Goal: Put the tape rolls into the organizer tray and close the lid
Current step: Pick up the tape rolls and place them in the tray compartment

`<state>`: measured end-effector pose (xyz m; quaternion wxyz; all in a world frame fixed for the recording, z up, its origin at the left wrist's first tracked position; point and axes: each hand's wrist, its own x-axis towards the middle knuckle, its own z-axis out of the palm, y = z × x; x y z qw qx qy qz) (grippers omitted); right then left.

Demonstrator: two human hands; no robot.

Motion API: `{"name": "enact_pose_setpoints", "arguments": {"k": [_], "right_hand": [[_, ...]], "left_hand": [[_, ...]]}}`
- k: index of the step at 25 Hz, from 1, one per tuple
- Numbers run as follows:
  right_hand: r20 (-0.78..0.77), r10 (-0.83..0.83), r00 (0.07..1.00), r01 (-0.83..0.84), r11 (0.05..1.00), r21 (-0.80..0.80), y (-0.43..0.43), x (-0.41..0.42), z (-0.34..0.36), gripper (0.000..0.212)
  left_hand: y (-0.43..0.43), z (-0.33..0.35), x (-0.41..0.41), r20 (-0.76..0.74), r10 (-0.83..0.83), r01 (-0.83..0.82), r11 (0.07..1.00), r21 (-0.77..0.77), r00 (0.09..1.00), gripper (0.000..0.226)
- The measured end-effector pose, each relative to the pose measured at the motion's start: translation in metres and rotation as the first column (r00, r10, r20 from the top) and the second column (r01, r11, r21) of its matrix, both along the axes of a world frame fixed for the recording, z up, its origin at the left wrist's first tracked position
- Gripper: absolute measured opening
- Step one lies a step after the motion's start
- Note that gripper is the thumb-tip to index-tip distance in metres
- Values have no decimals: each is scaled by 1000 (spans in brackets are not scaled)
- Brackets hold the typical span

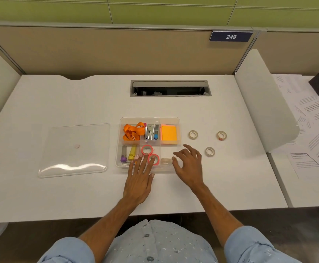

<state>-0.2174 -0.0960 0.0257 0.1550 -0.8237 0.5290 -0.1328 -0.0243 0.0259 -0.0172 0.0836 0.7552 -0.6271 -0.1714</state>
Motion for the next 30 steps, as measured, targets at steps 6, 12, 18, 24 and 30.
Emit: {"name": "enact_pose_setpoints", "arguments": {"k": [6, 12, 18, 24, 30], "right_hand": [[240, -283, 928, 298, 954, -24, -23, -21, 3, 17], [127, -310, 942, 299, 949, 98, -45, -40, -4, 24], [-172, -97, 980, 123, 981, 152, -79, -41, -1, 55], [-322, 39, 946, 17, 986, 168, -93, -41, -3, 59], [-352, 48, 935, -12, 994, 105, -81, -49, -12, 37]], "left_hand": [[-3, 1, -6, -32, 35, -37, 997, -68, 999, 62], [-5, -1, -9, 6, 68, -67, 996, -61, 998, 62], [-6, -3, -15, -8, 114, -114, 992, -51, 993, 62], [-7, -2, -18, 13, 130, -129, 990, -57, 991, 60], [-5, -1, -14, 21, 100, -99, 994, -36, 995, 61]]}}
